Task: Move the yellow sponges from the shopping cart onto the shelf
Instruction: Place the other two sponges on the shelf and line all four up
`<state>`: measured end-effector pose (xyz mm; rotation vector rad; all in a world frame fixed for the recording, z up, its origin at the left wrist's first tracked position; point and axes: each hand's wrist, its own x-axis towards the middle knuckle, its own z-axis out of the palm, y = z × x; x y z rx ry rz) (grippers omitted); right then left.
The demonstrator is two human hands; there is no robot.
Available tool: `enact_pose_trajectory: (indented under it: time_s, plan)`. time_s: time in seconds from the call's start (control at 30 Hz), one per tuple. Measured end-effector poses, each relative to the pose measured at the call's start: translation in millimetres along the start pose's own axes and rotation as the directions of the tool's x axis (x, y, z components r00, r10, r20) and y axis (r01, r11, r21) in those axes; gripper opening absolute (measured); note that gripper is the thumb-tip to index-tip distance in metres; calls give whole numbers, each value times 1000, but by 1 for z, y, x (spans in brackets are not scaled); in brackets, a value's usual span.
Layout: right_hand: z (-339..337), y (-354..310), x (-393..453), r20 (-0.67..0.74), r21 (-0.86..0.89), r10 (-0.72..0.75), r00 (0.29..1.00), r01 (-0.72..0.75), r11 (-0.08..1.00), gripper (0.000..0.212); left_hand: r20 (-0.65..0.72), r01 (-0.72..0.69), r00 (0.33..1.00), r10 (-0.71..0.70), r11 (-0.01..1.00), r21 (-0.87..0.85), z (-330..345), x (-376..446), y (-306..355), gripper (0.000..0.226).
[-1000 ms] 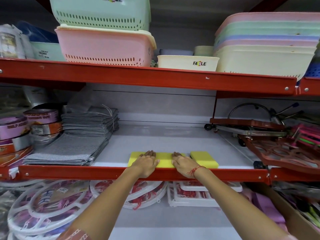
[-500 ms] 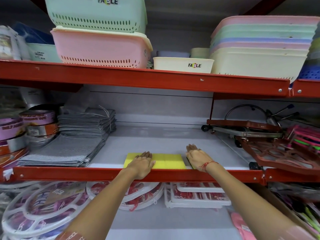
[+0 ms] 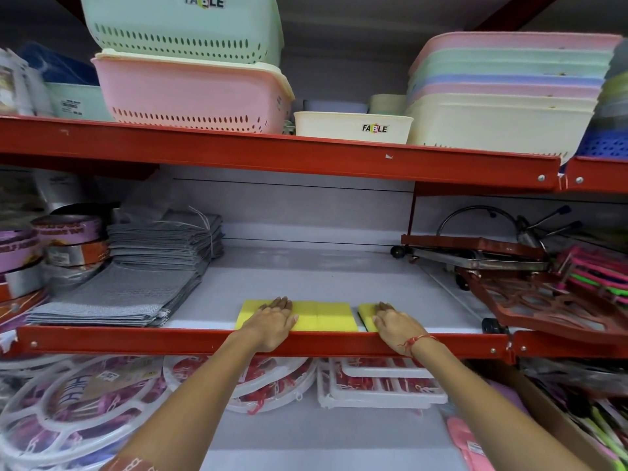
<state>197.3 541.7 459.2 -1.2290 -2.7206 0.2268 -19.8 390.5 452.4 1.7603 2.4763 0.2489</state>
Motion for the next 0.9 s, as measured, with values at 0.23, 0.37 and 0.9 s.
enact_pose_trajectory:
  time_s: [0.23,0.37,0.9]
  plan:
    - [2,-30,-1,-17,51,-12,1000,13,999,45,15,19,1000,-19,1000,4,-3,-1,4,58]
    - [5,-49,-5,-20,81,-34,999,35,996,46,31,40,999,-40,999,-9,-7,-2,7,58]
    - [-44,-132,-45,-193,120,-138,971,163,979,54,-241,-61,970,27,989,-132,-68,-58,29,57]
